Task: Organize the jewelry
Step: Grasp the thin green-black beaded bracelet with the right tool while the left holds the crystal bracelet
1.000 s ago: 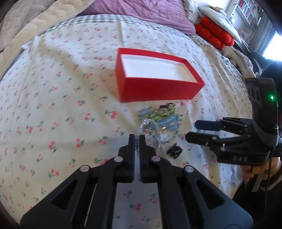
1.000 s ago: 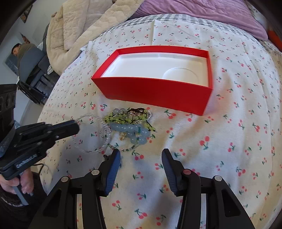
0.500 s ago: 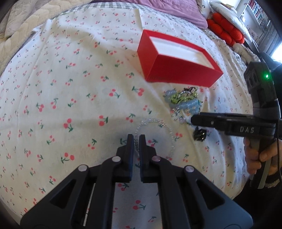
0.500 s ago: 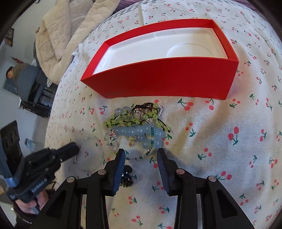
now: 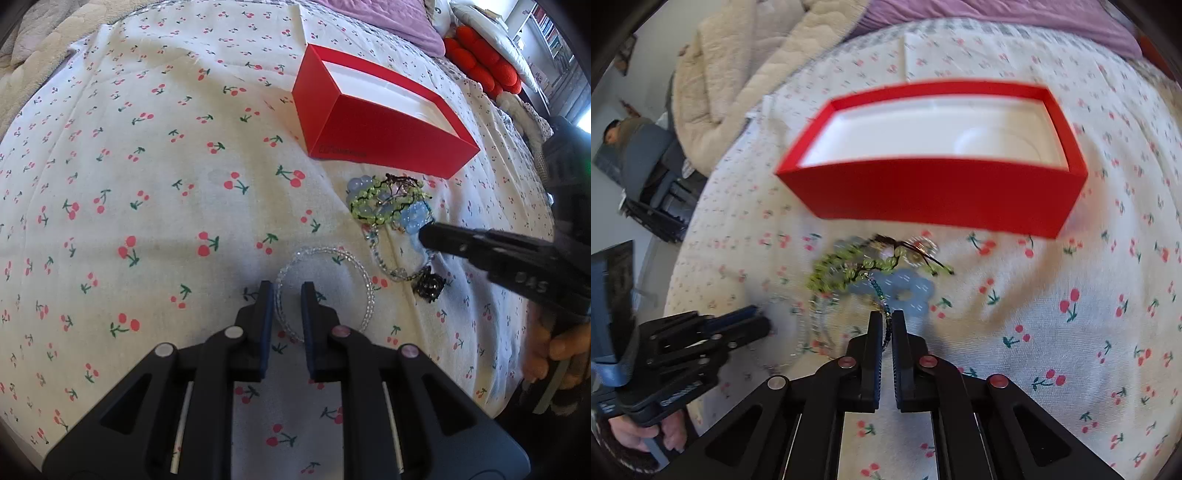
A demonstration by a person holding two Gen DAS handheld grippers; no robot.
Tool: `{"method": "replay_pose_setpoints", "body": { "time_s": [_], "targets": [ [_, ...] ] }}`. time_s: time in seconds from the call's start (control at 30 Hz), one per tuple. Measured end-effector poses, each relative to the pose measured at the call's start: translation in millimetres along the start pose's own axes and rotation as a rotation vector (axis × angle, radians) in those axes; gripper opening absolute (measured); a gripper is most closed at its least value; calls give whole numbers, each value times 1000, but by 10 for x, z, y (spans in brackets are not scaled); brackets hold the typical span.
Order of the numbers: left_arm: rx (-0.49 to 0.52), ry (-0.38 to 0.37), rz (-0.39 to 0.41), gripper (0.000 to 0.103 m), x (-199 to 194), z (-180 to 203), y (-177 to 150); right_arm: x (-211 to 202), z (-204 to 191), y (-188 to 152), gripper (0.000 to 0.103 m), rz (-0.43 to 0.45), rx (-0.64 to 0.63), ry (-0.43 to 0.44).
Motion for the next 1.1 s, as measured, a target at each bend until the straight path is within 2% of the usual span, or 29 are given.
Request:
{"method": "replay_pose_setpoints", "body": {
  "time_s": [0.2,0.4,0.57,0.8,0.9,1.1],
  "targets": [
    [8,2,0,17,-25,9,-5,-289,-181,-2,3,46,-70,59],
    [14,3,-3,17,-29,23,-2,-527,-154,-7,3,65,-80,105],
    [20,0,-8,25,-44,44,0,-682,13,-8,3,55,-52,115],
    [41,33,-22,27,-20,26,-35,-650,506,-62,6,3,41,28],
    [52,53,-25,27,6,36,-46,-566,701,-102,17,-25,87,-5],
    [89,106,-26,27,34,90,-32,-419,802,-167,17,-58,62,-101]
  ]
}}
Point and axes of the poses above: each gripper's, at about its wrist camera, not at the fingertips, and x roughly the way its jaws point, z to its right, y to its top, the point moved 4 cm from there along x, roughly the way its jaws point, and after that the axes turned 9 degrees about x, right-handed, at the moved point
